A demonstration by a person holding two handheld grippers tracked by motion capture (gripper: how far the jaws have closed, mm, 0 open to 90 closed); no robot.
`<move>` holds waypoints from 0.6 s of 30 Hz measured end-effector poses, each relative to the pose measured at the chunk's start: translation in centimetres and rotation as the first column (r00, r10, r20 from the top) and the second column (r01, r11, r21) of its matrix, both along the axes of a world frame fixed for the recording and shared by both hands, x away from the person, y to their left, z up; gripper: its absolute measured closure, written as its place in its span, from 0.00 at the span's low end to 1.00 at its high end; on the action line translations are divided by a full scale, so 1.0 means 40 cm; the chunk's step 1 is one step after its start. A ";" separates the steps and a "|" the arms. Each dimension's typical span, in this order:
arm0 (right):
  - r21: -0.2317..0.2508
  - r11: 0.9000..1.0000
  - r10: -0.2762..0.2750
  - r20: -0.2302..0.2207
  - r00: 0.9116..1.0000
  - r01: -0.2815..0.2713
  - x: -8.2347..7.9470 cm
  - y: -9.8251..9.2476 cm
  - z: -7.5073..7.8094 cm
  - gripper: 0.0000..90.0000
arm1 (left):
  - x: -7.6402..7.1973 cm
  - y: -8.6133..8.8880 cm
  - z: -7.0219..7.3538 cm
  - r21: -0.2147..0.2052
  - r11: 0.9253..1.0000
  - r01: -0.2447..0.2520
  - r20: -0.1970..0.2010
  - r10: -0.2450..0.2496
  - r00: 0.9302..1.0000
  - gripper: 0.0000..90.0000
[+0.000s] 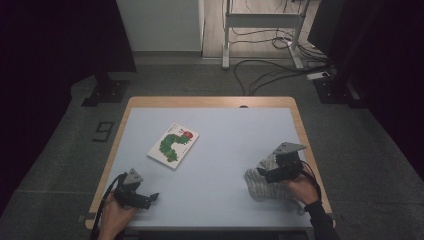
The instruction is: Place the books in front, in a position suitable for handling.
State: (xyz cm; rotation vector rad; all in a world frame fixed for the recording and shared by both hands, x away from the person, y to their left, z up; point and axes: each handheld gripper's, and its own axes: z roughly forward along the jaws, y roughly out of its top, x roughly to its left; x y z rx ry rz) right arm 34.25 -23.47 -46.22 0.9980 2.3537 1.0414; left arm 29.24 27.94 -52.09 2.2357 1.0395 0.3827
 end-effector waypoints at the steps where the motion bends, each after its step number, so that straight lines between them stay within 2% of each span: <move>1: -0.001 1.000 0.002 -0.001 1.000 -0.002 0.001 0.003 0.001 0.00 | 0.005 0.006 0.006 -0.001 1.000 -0.003 0.003 0.003 1.000 0.00; 3: 0.004 1.000 0.008 0.004 1.000 -0.008 0.004 0.011 0.003 0.00 | 0.017 0.013 0.020 -0.001 1.000 -0.008 0.007 0.008 1.000 0.00; 5: 0.004 1.000 0.014 0.006 1.000 -0.015 0.006 0.018 0.005 0.00 | 0.032 0.018 0.041 -0.014 1.000 -0.002 0.028 0.002 1.000 0.00; 9: 0.015 1.000 0.020 0.010 1.000 -0.020 0.010 0.030 0.008 0.00 | 0.060 0.017 0.070 -0.007 1.000 0.011 0.048 -0.010 0.999 0.00; 12: 0.017 0.999 0.030 0.009 1.000 -0.030 0.014 0.040 0.007 0.00 | 0.087 0.012 0.087 0.022 1.000 0.020 0.050 -0.021 0.999 0.00; 18: 0.027 0.999 0.042 0.011 0.999 -0.042 0.027 0.061 0.005 0.00 | 0.140 -0.002 0.104 0.042 0.998 0.039 0.034 -0.040 0.999 0.00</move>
